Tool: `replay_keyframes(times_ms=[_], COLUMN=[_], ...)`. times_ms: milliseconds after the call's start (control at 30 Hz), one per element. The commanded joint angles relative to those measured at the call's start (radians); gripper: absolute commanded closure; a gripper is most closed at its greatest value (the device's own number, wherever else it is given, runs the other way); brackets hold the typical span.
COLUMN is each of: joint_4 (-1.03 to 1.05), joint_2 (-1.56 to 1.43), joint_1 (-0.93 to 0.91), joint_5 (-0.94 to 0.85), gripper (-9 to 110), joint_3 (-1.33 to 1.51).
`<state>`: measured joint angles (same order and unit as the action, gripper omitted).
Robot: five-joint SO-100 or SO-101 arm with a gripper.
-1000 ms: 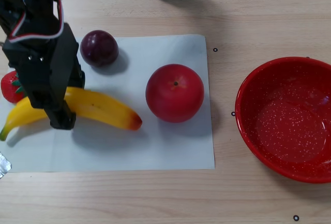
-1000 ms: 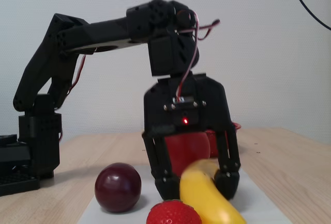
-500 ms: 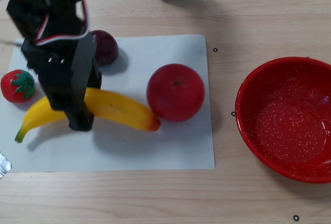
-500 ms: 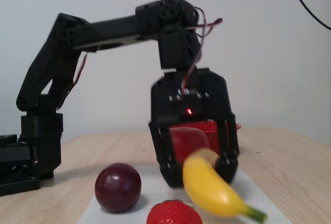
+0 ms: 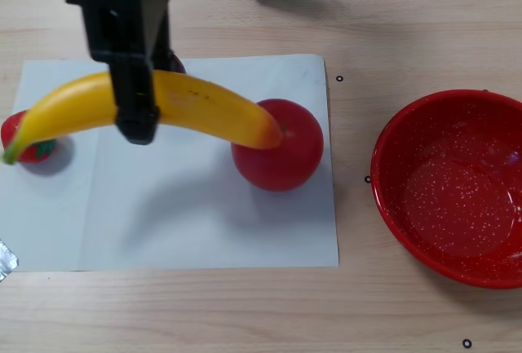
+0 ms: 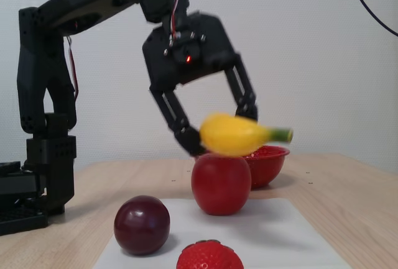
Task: Grasp the banana and put it in the red bowl.
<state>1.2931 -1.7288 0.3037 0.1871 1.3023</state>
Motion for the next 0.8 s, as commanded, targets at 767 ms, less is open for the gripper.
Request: replay_keyframes(times_ms=[767], joint_4=[-0.255], joint_2=[-0.569], joint_1=[-0.465], joint_5=[-0.249], gripper=[101], joint_3=[0.17])
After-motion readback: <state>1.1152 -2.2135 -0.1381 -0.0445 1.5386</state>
